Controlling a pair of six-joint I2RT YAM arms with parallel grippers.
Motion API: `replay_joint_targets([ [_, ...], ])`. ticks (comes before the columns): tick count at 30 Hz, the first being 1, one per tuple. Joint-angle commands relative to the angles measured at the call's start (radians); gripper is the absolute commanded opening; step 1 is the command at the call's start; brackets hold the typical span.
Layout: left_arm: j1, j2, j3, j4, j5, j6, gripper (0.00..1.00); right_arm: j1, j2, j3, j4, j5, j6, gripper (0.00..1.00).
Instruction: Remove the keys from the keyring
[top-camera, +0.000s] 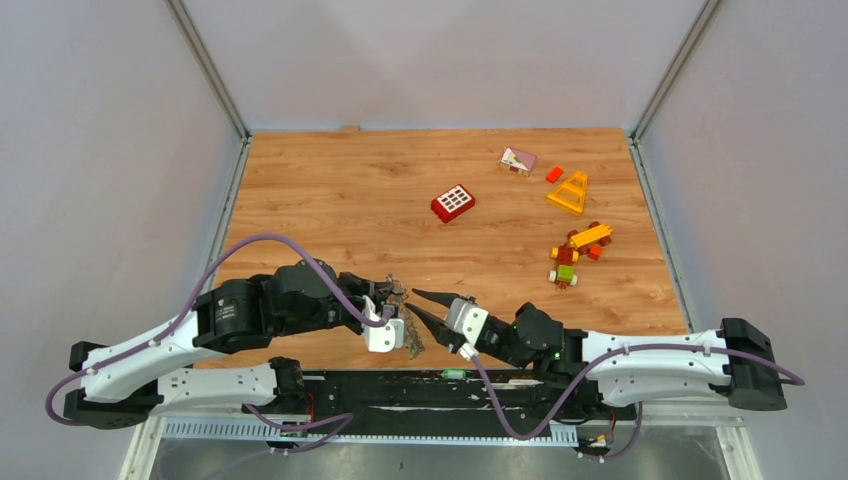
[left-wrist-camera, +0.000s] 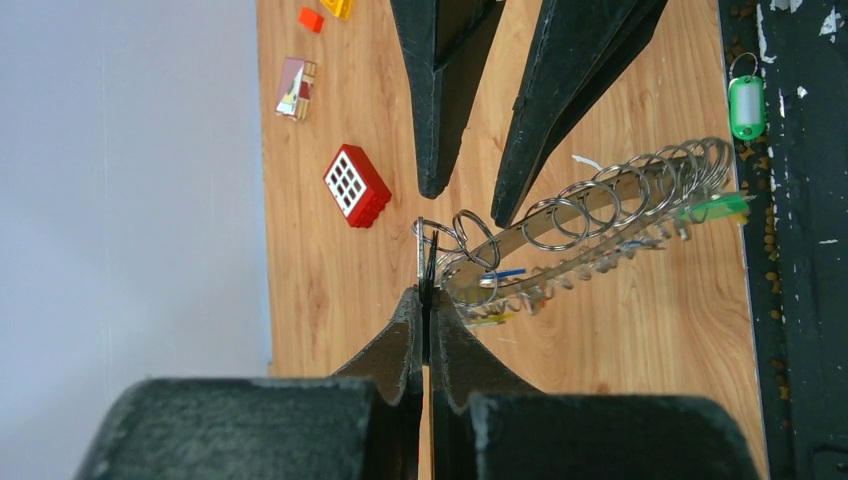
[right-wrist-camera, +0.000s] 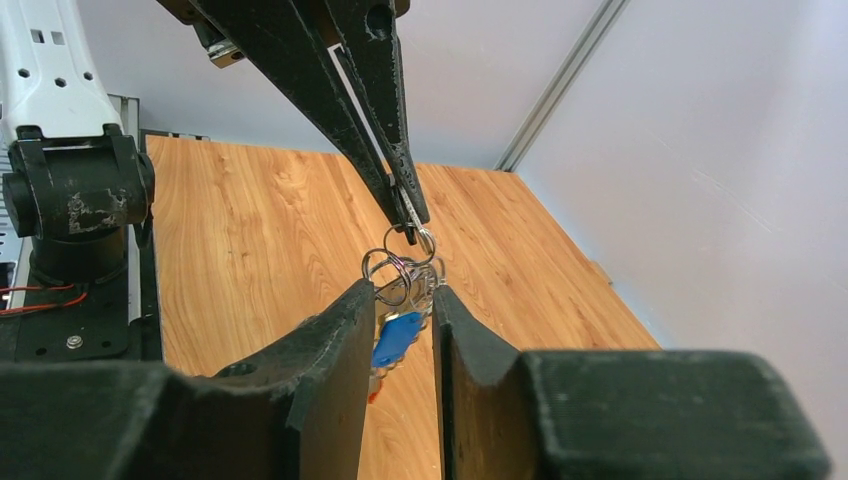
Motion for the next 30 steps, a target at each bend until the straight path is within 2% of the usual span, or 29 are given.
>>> replay_joint_targets([
  [1, 0.003, -0.019, 0.022, 0.077, 0.017, 0.007, 0.00, -0.012, 0.009, 0.015, 0.061, -0.033, 0.028, 0.27],
  [5, 0.003, -0.021, 0.023, 0.076, 0.018, 0.007, 0.00, -0.019, 0.017, 0.013, 0.074, -0.052, 0.037, 0.23],
  [15, 0.003, -0.021, 0.022, 0.076, 0.021, 0.009, 0.00, -0.035, 0.033, 0.008, 0.084, -0.063, 0.056, 0.23],
  [21, 0.003, -0.022, 0.019, 0.077, 0.015, 0.008, 0.00, -0.043, 0.036, 0.005, 0.086, -0.079, 0.063, 0.16],
  [27, 0.003, -0.022, 0.017, 0.079, -0.001, -0.002, 0.00, -0.050, 0.037, -0.002, 0.085, -0.096, 0.070, 0.00],
  [30, 0.003, -0.023, 0.015, 0.081, -0.015, -0.006, 0.00, -0.052, 0.036, 0.000, 0.079, -0.101, 0.070, 0.00],
])
